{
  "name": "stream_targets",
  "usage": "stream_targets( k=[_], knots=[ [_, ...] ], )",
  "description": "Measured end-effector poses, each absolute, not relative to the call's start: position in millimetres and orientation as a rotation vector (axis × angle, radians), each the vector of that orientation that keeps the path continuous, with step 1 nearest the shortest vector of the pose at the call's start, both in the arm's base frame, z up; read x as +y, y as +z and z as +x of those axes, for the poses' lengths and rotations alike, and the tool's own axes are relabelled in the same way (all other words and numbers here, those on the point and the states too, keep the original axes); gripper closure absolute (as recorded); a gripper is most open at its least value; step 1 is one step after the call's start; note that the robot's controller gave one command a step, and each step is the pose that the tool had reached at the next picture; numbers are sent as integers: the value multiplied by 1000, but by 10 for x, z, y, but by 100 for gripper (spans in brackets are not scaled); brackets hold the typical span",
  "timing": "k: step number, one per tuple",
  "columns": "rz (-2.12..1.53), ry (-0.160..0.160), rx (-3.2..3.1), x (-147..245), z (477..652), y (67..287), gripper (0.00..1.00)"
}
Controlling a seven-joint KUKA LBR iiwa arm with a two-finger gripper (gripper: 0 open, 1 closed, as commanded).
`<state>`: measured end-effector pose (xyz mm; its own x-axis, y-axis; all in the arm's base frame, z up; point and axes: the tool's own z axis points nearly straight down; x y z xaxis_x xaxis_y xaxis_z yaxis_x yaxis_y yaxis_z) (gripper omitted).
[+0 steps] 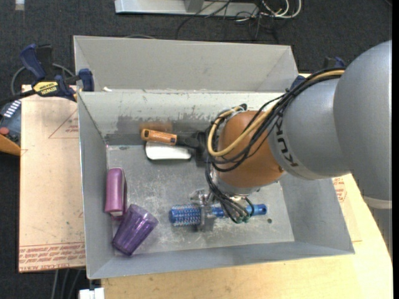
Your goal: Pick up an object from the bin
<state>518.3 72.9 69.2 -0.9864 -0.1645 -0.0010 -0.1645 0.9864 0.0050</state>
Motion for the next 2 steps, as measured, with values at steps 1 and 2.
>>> stream_targets(
  k=[1,2],
  knots=[
    [-260,7,3137,727,5166,738,100],
    [-260,7,3143,729,5147,957,100]
  ],
)
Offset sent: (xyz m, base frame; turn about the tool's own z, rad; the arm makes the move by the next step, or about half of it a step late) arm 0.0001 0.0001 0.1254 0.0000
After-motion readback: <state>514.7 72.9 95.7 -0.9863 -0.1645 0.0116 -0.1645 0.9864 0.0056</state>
